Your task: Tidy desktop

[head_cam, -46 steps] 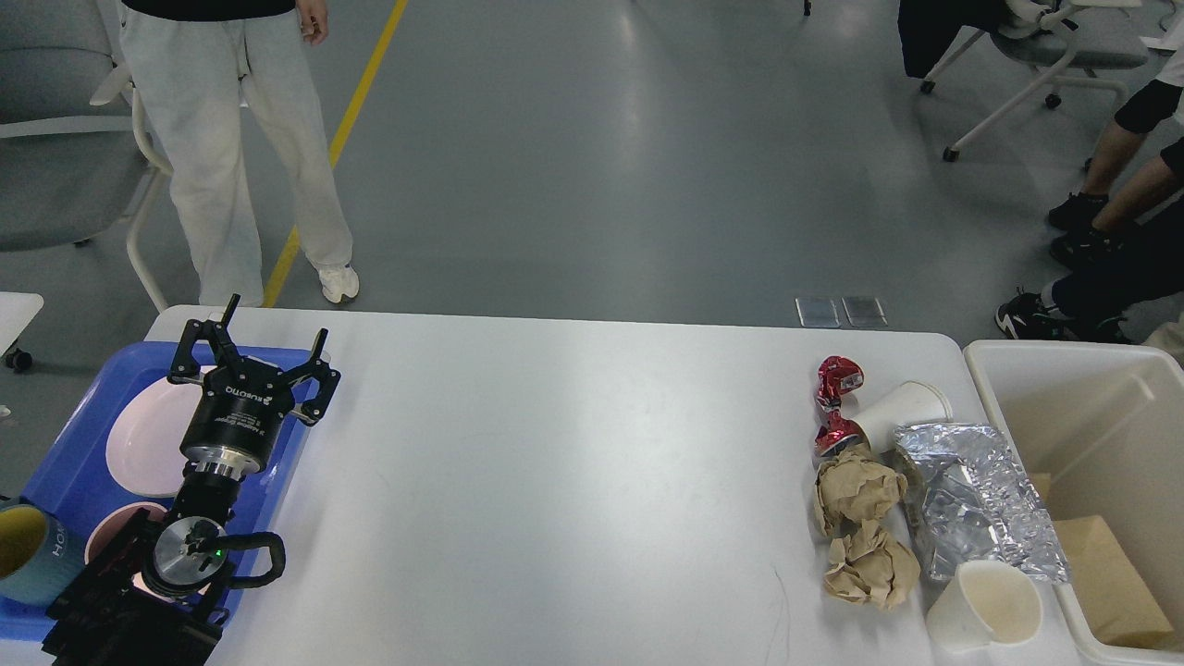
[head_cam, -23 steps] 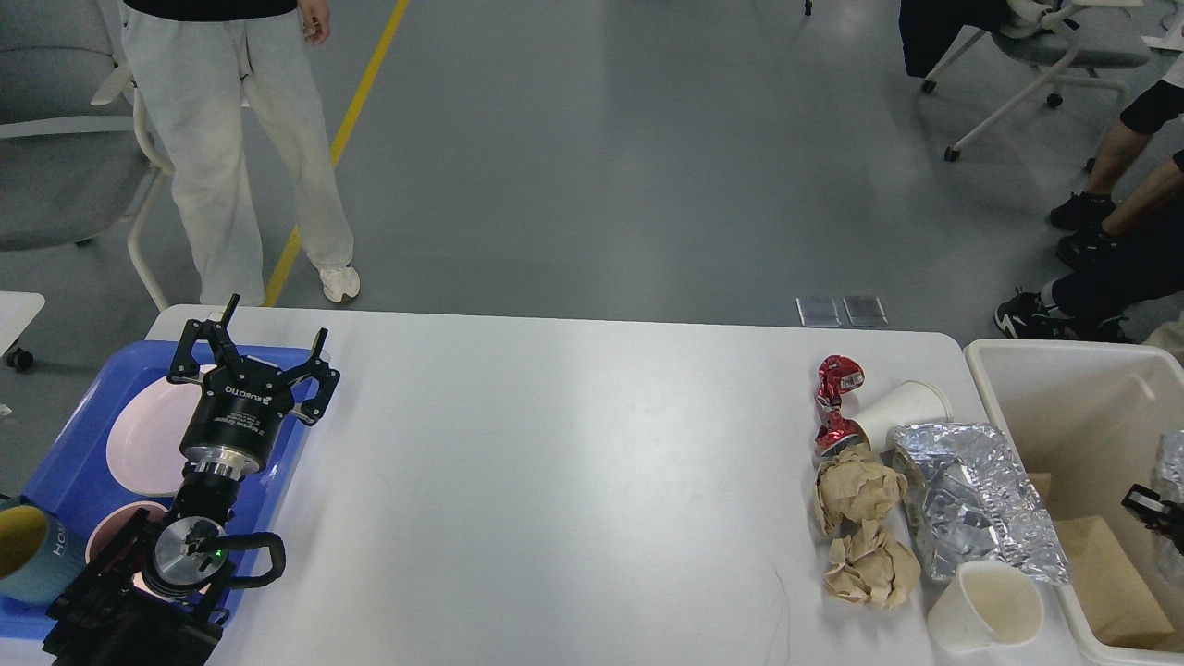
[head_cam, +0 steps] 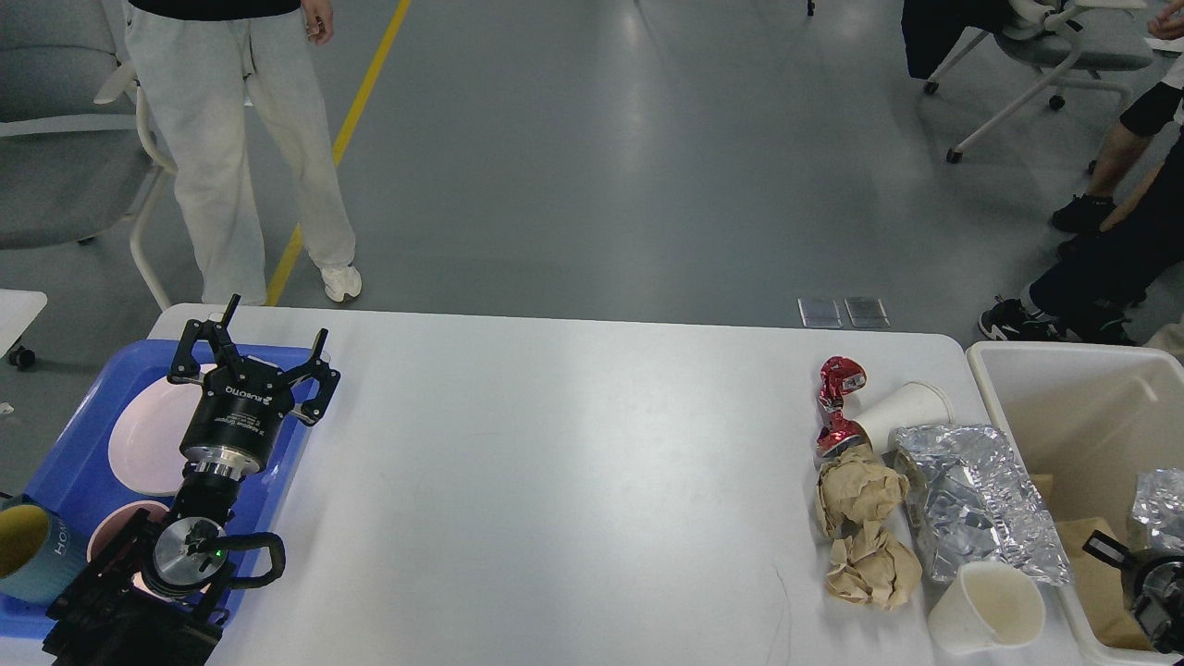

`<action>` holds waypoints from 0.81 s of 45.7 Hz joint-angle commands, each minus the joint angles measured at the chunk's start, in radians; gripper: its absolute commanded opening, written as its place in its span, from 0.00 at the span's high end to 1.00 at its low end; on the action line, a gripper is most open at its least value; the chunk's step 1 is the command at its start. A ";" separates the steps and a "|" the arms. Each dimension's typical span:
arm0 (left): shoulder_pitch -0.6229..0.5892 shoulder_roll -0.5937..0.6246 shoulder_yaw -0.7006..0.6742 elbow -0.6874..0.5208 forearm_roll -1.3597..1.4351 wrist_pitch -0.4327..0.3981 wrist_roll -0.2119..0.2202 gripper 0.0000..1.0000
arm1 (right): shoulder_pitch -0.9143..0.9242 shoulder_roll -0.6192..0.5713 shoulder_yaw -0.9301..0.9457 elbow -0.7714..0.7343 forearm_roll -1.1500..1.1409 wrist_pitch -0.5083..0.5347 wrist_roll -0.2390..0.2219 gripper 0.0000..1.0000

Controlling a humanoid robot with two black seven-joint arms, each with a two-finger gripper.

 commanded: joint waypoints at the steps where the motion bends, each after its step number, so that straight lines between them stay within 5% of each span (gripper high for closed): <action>1: 0.000 0.000 0.000 0.000 0.000 0.000 0.000 0.03 | -0.003 0.013 0.002 0.000 0.000 -0.001 -0.001 1.00; 10: 0.000 0.000 0.000 -0.001 0.000 0.000 0.000 0.03 | -0.013 0.019 0.002 0.000 0.000 -0.024 0.001 1.00; 11: 0.000 0.000 0.000 0.000 0.000 0.000 0.000 0.03 | -0.013 0.019 0.002 0.000 0.000 -0.041 0.001 0.91; 15: 0.000 0.000 0.000 0.000 0.000 0.000 0.000 0.03 | -0.015 0.020 0.002 0.002 0.000 -0.160 0.004 0.03; 20: 0.000 0.000 0.000 -0.001 0.000 0.000 0.000 0.03 | -0.030 0.039 0.002 0.015 0.000 -0.238 0.008 0.00; 37: 0.000 0.000 0.000 -0.001 0.000 0.000 0.000 0.03 | 0.025 -0.035 -0.014 0.090 -0.031 -0.221 -0.007 0.00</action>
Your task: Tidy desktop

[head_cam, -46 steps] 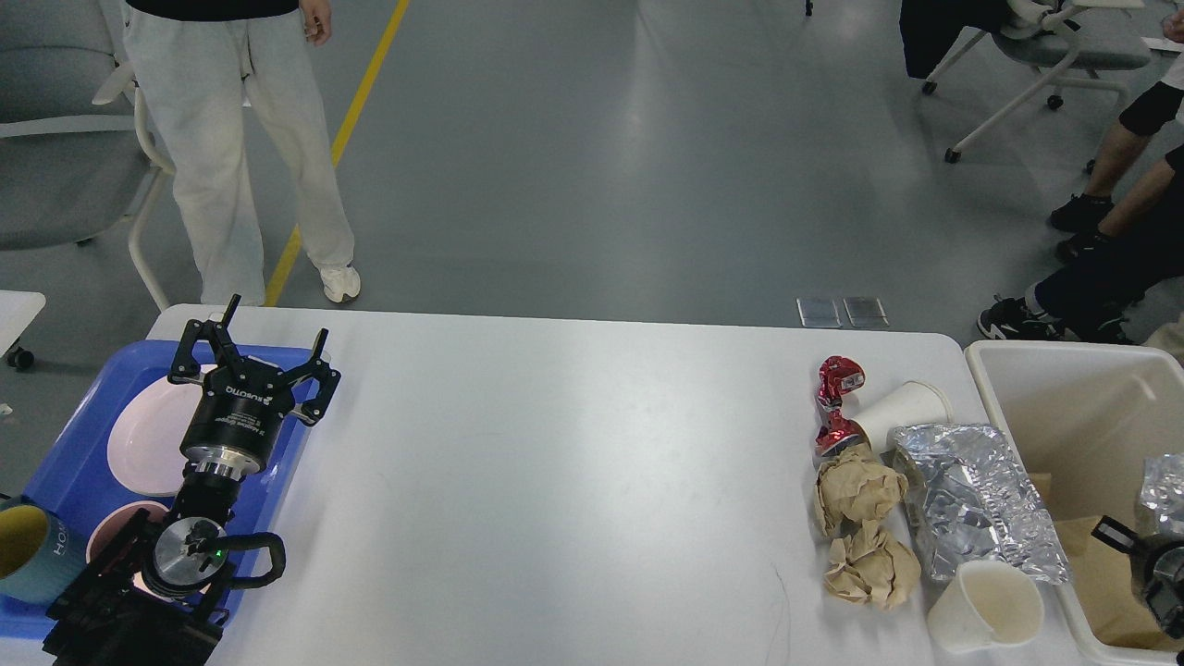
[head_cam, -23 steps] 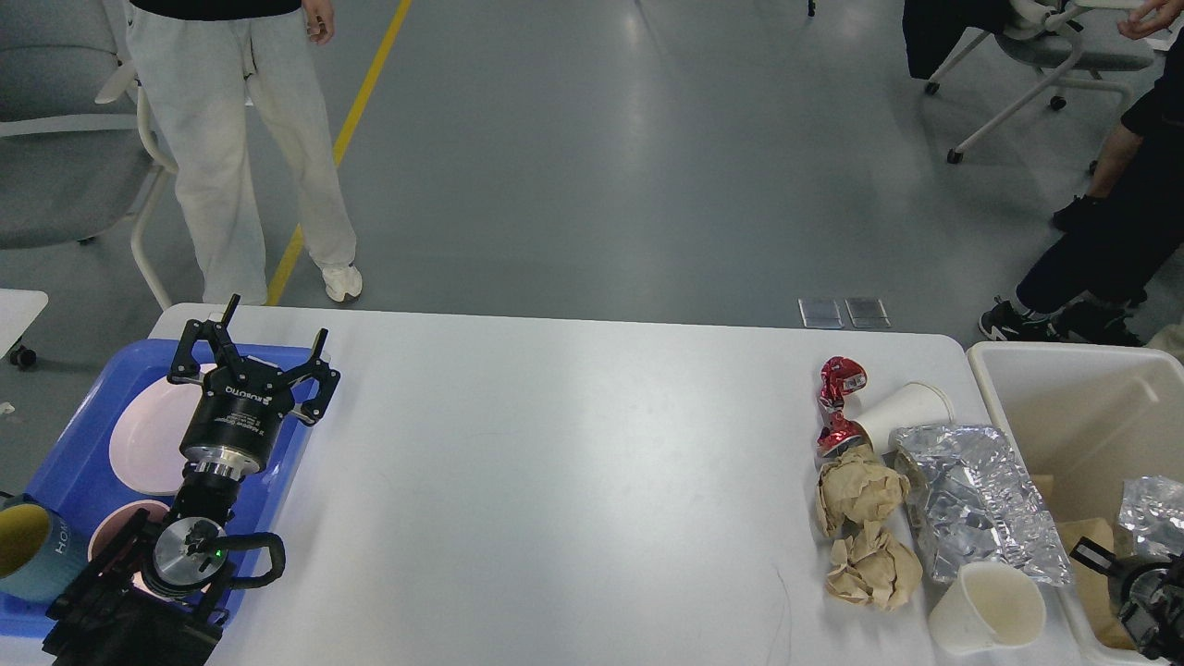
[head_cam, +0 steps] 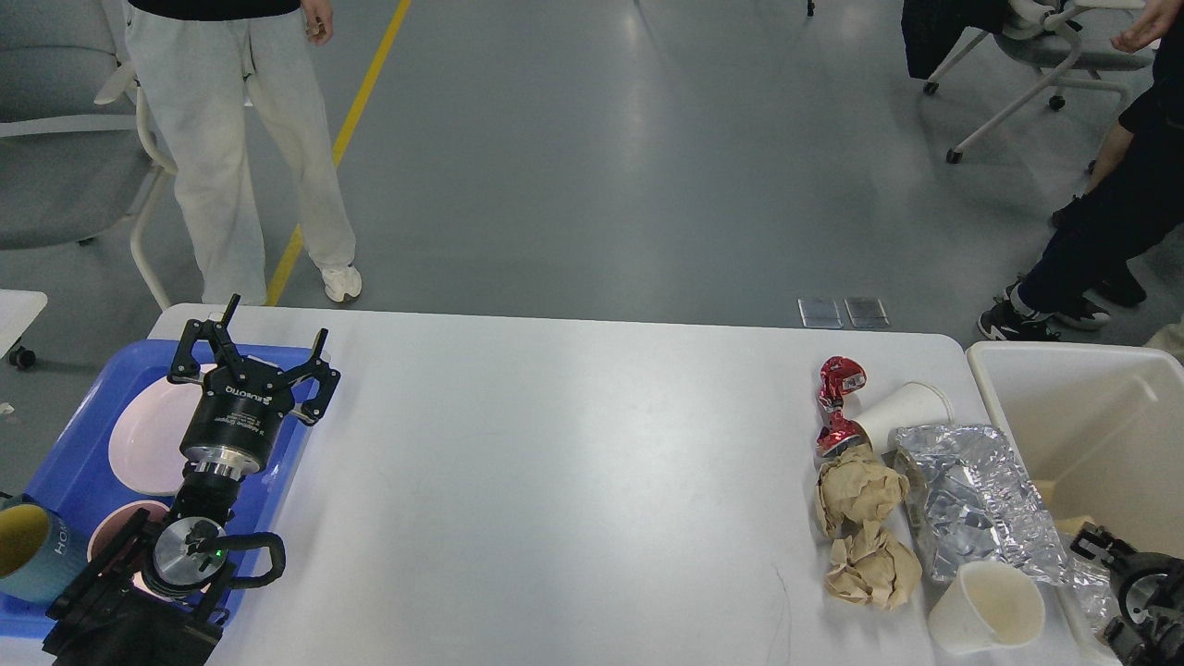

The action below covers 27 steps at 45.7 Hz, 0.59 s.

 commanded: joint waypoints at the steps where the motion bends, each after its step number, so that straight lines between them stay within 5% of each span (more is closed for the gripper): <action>1: 0.000 0.000 0.000 -0.001 0.000 0.000 0.000 0.03 | 0.088 -0.088 -0.013 0.101 -0.033 0.023 -0.016 0.00; 11: 0.000 0.000 0.000 -0.001 0.000 0.000 0.000 0.03 | 0.574 -0.351 -0.118 0.615 -0.387 0.177 -0.170 0.00; 15: 0.000 0.000 0.000 -0.001 0.000 0.000 0.002 0.03 | 0.752 -0.368 -0.229 0.751 -0.412 0.266 -0.178 0.00; 20: 0.000 0.000 0.000 -0.001 0.000 0.000 0.002 0.03 | 0.984 -0.350 -0.382 0.857 -0.410 0.456 -0.180 0.00; 27: 0.000 0.000 0.000 -0.001 0.000 0.000 0.002 0.03 | 1.236 -0.273 -0.419 0.897 -0.406 0.880 -0.180 0.00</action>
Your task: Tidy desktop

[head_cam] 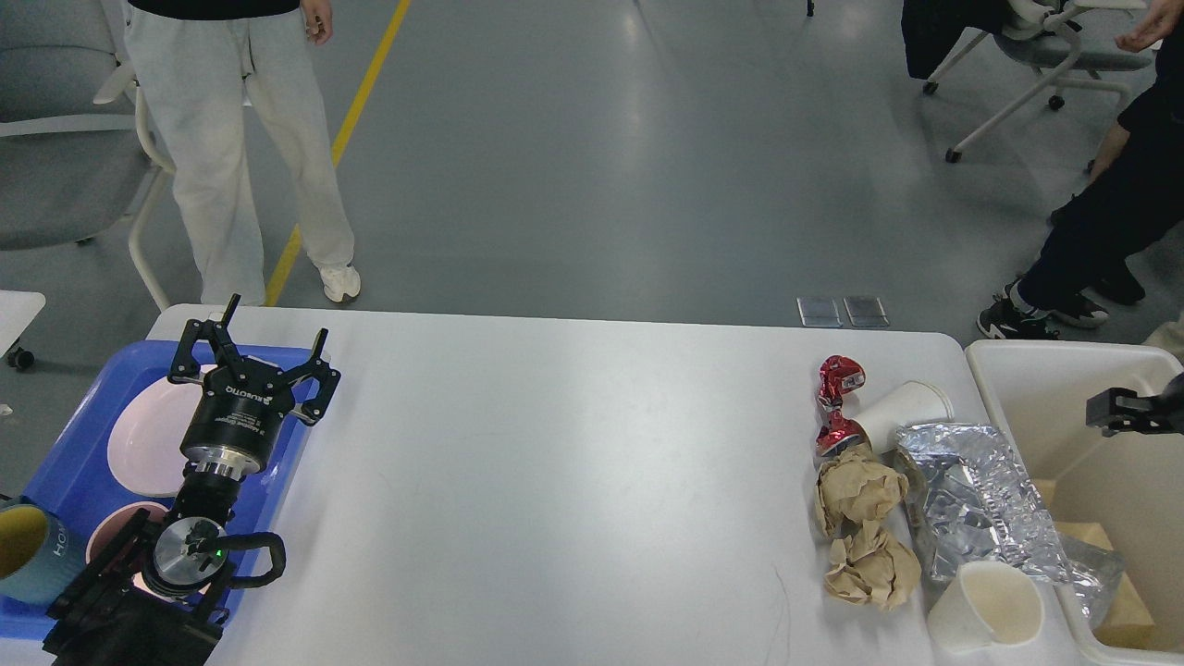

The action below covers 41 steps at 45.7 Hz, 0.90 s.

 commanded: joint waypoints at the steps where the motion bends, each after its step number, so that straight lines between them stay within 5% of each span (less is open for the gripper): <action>1: 0.000 0.000 0.000 0.000 0.000 0.000 0.000 0.03 | 0.185 0.051 -0.019 0.033 0.004 0.314 0.000 0.00; 7: 0.000 0.000 0.000 0.000 0.000 0.000 0.000 0.03 | 0.403 0.089 -0.065 0.175 0.004 0.472 -0.002 0.00; 17: 0.000 0.000 0.000 0.002 0.000 0.000 -0.002 0.03 | 0.745 0.186 -0.210 0.493 0.030 0.478 -0.002 0.00; 27: 0.000 0.000 0.000 0.002 0.000 0.000 -0.002 0.03 | 1.021 0.191 -0.217 0.744 0.088 0.400 0.001 0.00; 41: 0.000 0.000 0.000 0.000 0.000 0.000 -0.002 0.03 | 0.985 0.264 -0.202 0.798 0.099 0.166 0.012 0.00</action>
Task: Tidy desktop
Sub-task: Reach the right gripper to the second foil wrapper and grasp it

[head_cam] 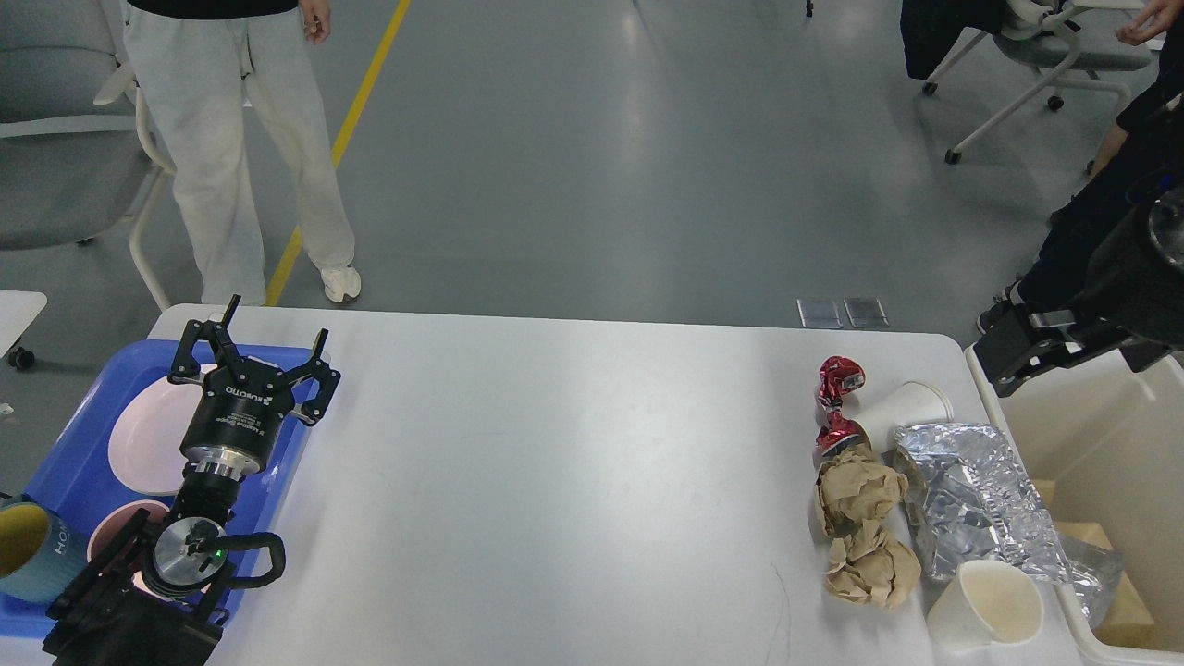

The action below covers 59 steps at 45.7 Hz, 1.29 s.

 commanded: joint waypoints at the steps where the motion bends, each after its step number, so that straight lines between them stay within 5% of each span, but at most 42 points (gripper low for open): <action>1: 0.000 0.000 0.000 -0.002 0.000 0.000 0.000 0.03 | -0.076 0.014 0.013 -0.006 0.000 -0.118 0.002 0.00; 29: 0.000 -0.002 0.000 -0.002 0.000 -0.002 0.000 0.03 | -0.959 0.039 0.102 -0.414 -0.010 -0.519 -0.002 0.00; 59: 0.000 -0.002 0.000 -0.002 0.000 -0.002 0.000 0.03 | -1.242 0.132 0.145 -0.638 0.007 -0.683 -0.007 0.03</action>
